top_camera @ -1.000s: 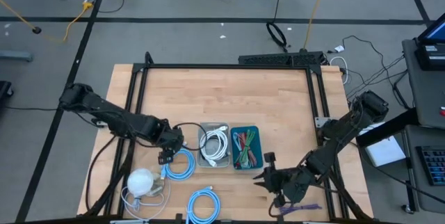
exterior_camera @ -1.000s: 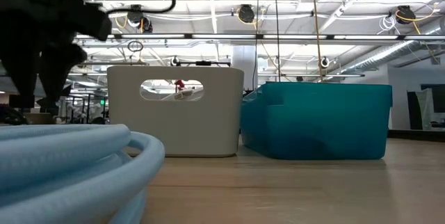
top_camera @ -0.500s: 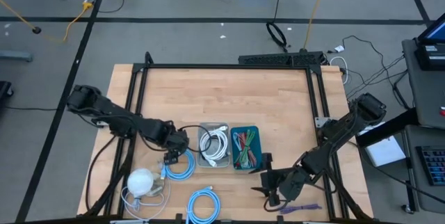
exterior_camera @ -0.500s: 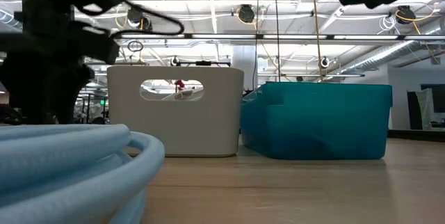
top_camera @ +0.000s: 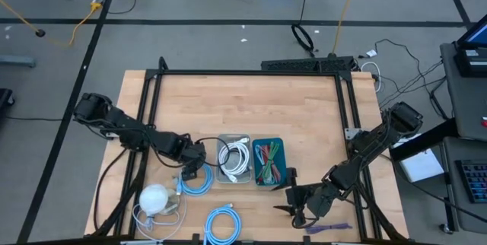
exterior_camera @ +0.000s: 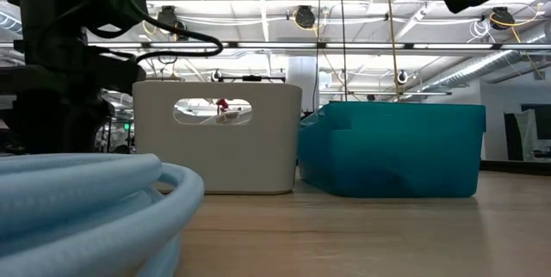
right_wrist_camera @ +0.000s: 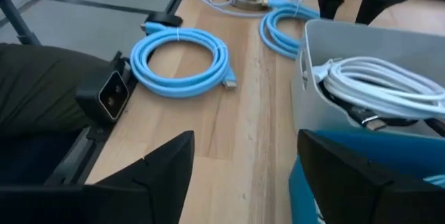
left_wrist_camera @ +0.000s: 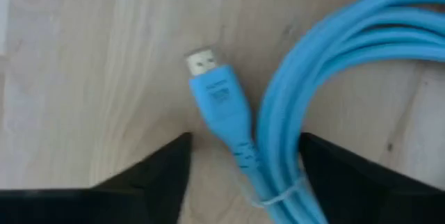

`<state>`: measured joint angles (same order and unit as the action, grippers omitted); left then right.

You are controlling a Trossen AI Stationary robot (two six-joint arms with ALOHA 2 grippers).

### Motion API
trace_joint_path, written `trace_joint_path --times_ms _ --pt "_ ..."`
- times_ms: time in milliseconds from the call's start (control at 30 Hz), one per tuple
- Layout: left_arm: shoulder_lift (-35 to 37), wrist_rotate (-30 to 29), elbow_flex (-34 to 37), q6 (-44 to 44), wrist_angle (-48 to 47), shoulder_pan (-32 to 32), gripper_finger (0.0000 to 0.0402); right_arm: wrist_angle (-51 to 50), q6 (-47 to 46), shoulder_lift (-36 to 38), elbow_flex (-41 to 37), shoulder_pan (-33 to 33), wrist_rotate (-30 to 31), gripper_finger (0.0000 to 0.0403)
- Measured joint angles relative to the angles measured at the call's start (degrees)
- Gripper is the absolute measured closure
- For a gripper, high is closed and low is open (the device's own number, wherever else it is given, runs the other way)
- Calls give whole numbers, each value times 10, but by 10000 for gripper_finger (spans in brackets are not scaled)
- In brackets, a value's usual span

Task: Pick & Place USB Port
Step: Put the top blue display cable into the gray bin

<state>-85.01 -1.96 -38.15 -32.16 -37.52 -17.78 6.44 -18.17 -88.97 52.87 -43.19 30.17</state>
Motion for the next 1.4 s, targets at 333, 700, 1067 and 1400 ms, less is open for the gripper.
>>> trace_joint_path --times_ms 333,700,1067,1400 --pt "13 -48 -1 -19 -30 1 354 26 18 0 0 0 2 157" --pt "172 -217 -70 -111 -170 2 354 28 28 0 1 0 32 177" --pt "259 -167 -81 -64 149 42 354 31 49 0 -2 0 84 190" --pt "90 -84 -81 -39 293 94 354 200 84 0 -85 5 89 191"
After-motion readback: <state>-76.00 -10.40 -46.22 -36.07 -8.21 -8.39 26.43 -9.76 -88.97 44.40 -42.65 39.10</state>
